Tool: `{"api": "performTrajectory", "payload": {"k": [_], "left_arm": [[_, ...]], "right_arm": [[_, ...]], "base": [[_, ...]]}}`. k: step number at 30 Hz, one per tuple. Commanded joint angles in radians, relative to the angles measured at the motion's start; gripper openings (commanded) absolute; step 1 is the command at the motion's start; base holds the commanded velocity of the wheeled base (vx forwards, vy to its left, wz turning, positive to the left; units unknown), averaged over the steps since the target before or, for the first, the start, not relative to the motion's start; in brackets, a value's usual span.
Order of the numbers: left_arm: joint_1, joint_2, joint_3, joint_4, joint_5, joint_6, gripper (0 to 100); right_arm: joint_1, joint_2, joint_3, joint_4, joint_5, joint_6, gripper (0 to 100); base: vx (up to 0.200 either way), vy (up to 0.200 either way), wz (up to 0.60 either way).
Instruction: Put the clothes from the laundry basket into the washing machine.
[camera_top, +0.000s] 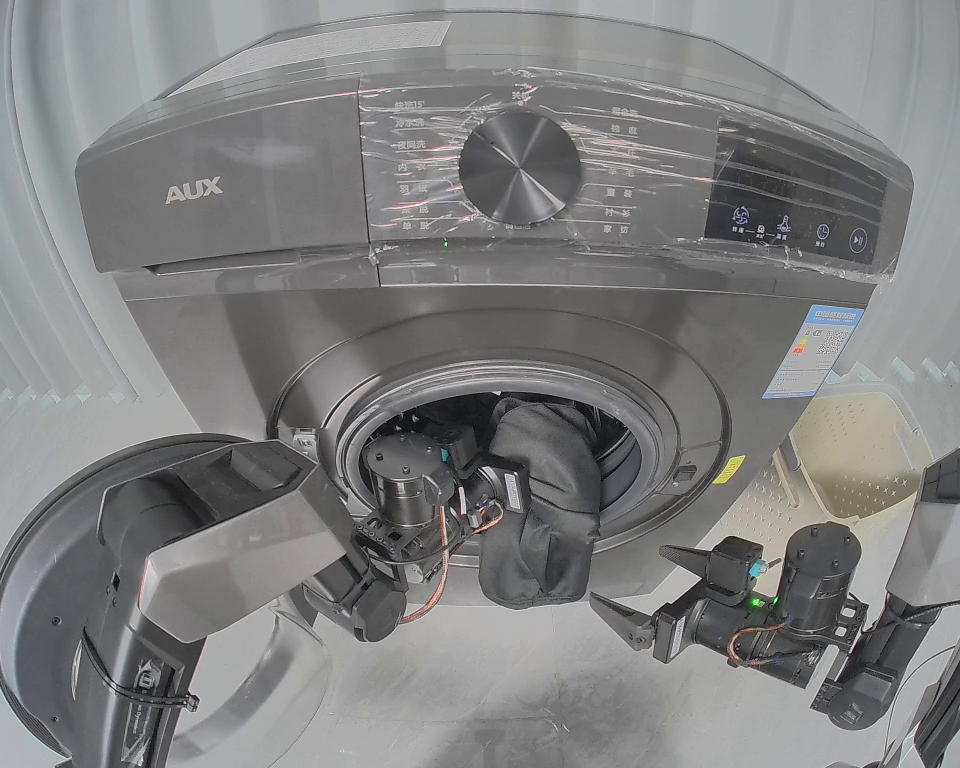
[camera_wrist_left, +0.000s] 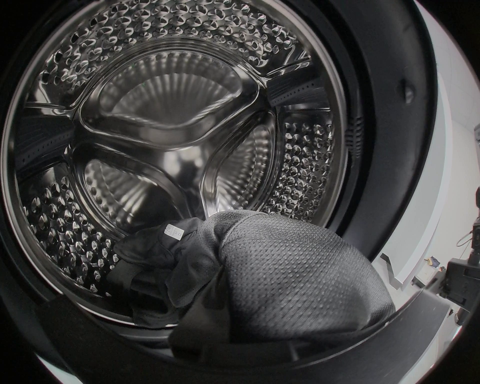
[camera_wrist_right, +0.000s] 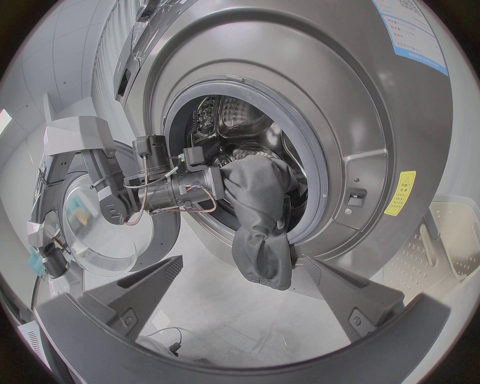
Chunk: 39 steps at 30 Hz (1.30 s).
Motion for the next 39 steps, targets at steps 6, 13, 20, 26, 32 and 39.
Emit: {"api": "performTrajectory", "payload": {"k": [6, 13, 20, 26, 32, 39], "left_arm": [[0.012, 0.117, -0.226, 0.112, 0.054, 0.034, 0], [0.012, 0.163, -0.361, 0.186, 0.097, 0.039, 0], [0.034, 0.212, -0.521, 0.224, 0.149, 0.045, 0], [0.047, 0.217, -0.542, 0.235, 0.168, 0.046, 0], [0.043, 0.215, -0.519, 0.232, 0.168, 0.05, 100], [0.023, 0.118, -0.324, 0.244, 0.143, 0.053, 100]], "right_arm": [[0.002, 0.013, 0.001, -0.002, 0.0, 0.0, 100], [0.002, 0.013, 0.001, -0.001, 0.0, 0.0, 100], [0.0, 0.013, 0.001, -0.001, 0.0, 0.0, 100], [0.0, 0.02, 0.001, -0.001, 0.001, 0.0, 100], [0.0, 0.038, 0.001, -0.002, 0.001, 0.0, 100], [-0.007, 0.032, 0.007, -0.001, 0.003, 0.001, 100]], "base": [[0.0, 0.0, 0.0], [0.0, 0.0, 0.0], [0.0, 0.0, 0.0], [0.0, 0.0, 0.0], [0.0, 0.0, 0.0], [0.0, 0.0, 0.0]]}}
